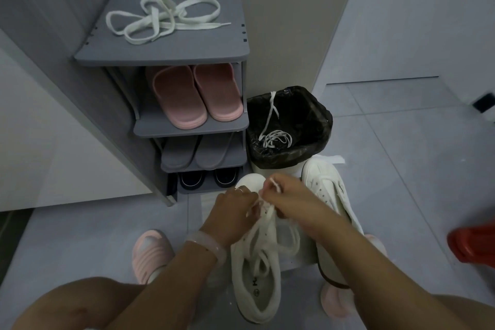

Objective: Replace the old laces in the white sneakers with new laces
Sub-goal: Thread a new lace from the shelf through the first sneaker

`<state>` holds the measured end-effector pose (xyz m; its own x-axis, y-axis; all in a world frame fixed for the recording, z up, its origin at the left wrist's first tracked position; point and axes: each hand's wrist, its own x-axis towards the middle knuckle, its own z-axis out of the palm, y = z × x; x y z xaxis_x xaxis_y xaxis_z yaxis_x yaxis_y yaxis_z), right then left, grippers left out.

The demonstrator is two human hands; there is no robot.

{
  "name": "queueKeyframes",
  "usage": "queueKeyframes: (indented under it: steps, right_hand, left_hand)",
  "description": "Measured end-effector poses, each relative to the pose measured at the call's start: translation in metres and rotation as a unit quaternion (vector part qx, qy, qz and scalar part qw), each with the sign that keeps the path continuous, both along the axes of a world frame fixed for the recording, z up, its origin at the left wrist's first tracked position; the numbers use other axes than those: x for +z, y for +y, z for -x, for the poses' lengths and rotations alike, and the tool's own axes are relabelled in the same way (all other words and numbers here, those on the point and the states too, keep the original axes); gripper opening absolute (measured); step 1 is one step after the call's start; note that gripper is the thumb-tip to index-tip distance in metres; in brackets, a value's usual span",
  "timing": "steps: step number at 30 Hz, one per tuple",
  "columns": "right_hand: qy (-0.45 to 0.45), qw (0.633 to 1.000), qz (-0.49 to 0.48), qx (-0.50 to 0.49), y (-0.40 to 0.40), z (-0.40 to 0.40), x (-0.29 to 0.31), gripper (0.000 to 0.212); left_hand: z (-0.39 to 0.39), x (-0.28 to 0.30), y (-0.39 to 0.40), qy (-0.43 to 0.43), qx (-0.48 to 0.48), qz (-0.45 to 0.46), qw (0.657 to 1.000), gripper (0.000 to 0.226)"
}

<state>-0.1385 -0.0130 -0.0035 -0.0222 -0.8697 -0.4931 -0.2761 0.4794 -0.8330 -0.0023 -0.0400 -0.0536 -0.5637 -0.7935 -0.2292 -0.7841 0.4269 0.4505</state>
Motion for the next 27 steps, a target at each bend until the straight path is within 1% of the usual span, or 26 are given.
queueKeyframes:
  steps: [1, 2, 4, 5, 6, 8, 9, 10, 11, 12, 13, 14, 15, 16, 18, 19, 20, 21, 22, 23, 24, 25, 26, 27]
  right_hand:
    - [-0.039, 0.999, 0.007, -0.032, -0.002, 0.003, 0.005, 0.014]
    - [-0.096, 0.993, 0.012, -0.066, -0.003, 0.004, 0.009, 0.016]
    - [-0.220, 0.968, 0.015, -0.119, -0.006, 0.007, 0.016, 0.018]
    - [-0.262, 0.956, 0.016, -0.131, -0.008, 0.006, 0.020, 0.019]
    - [-0.296, 0.945, 0.022, -0.139, -0.009, 0.004, 0.024, 0.019]
    - [-0.337, 0.925, 0.041, -0.172, -0.010, 0.002, 0.030, 0.018]
    - [-0.316, 0.928, 0.055, -0.189, -0.011, 0.001, 0.030, 0.015]
    - [-0.250, 0.946, 0.073, -0.192, -0.012, 0.002, 0.029, 0.012]
    - [-0.131, 0.970, 0.095, -0.182, -0.011, 0.004, 0.026, 0.014]
    - [0.020, 0.979, 0.125, -0.162, -0.009, 0.006, 0.024, 0.022]
    - [0.147, 0.965, 0.164, -0.141, -0.006, 0.007, 0.022, 0.029]
    - [0.219, 0.944, 0.210, -0.128, -0.002, 0.006, 0.021, 0.029]
    - [0.231, 0.934, 0.248, -0.116, 0.003, 0.002, 0.024, 0.021]
    - [0.222, 0.934, 0.268, -0.085, 0.010, -0.005, 0.026, 0.010]
    - [0.215, 0.941, 0.261, -0.003, 0.022, -0.022, 0.027, 0.023]
    - [0.216, 0.946, 0.239, 0.037, 0.027, -0.029, 0.023, 0.024]
    - [0.212, 0.952, 0.214, 0.060, 0.031, -0.035, 0.019, 0.023]
    - [0.211, 0.956, 0.195, 0.063, 0.033, -0.039, 0.013, 0.028]
    - [0.202, 0.962, 0.177, 0.050, 0.035, -0.043, 0.008, 0.038]
    - [0.197, 0.966, 0.167, 0.032, 0.035, -0.045, 0.003, 0.044]
    - [0.200, 0.964, 0.174, 0.009, 0.034, -0.046, 0.001, 0.044]
    - [0.206, 0.959, 0.195, -0.005, 0.032, -0.047, 0.001, 0.039]
    - [0.207, 0.954, 0.216, 0.001, 0.030, -0.048, 0.002, 0.028]
    - [0.187, 0.957, 0.223, 0.012, 0.028, -0.048, 0.003, 0.017]
  left_hand:
    - [0.000, 0.000, -0.002, 0.018, 0.003, -0.007, 1.000, 0.027]
    - [-0.001, 0.002, -0.003, 0.033, 0.001, -0.028, 0.999, 0.036]
    - [0.000, 0.006, -0.003, 0.071, -0.034, -0.071, 0.994, 0.055]
    - [0.001, 0.009, -0.002, 0.079, -0.055, -0.093, 0.991, 0.057]
    - [0.002, 0.010, 0.000, 0.092, -0.060, -0.108, 0.988, 0.051]
    - [0.004, 0.015, 0.001, 0.143, -0.021, -0.142, 0.979, 0.029]
    - [0.005, 0.020, -0.001, 0.176, 0.003, -0.140, 0.974, 0.025]
    - [0.007, 0.025, -0.003, 0.205, 0.035, -0.126, 0.970, 0.027]
    - [0.008, 0.031, -0.007, 0.230, 0.066, -0.110, 0.965, 0.030]
    - [0.007, 0.037, -0.011, 0.253, 0.109, -0.102, 0.956, 0.031]
    - [0.007, 0.046, -0.014, 0.283, 0.158, -0.100, 0.941, 0.030]
    - [0.005, 0.053, -0.016, 0.310, 0.196, -0.098, 0.925, 0.029]
    - [0.004, 0.061, -0.018, 0.331, 0.218, -0.092, 0.913, 0.029]
    - [0.003, 0.068, -0.019, 0.338, 0.221, -0.080, 0.911, 0.029]
    - [0.002, 0.077, -0.017, 0.328, 0.199, -0.042, 0.922, 0.029]
    - [0.002, 0.081, -0.015, 0.314, 0.194, -0.011, 0.929, 0.028]
    - [0.003, 0.083, -0.014, 0.296, 0.191, 0.024, 0.936, 0.029]
    - [0.003, 0.086, -0.012, 0.282, 0.185, 0.056, 0.940, 0.034]
    - [0.002, 0.087, -0.010, 0.270, 0.179, 0.073, 0.943, 0.038]
    - [0.002, 0.088, -0.009, 0.264, 0.175, 0.071, 0.946, 0.040]
    - [0.001, 0.089, -0.008, 0.263, 0.174, 0.049, 0.948, 0.038]
    - [0.000, 0.090, -0.008, 0.271, 0.178, 0.011, 0.946, 0.034]
    - [0.000, 0.091, -0.007, 0.286, 0.185, -0.032, 0.940, 0.030]
    - [-0.001, 0.094, -0.007, 0.306, 0.192, -0.084, 0.929, 0.027]
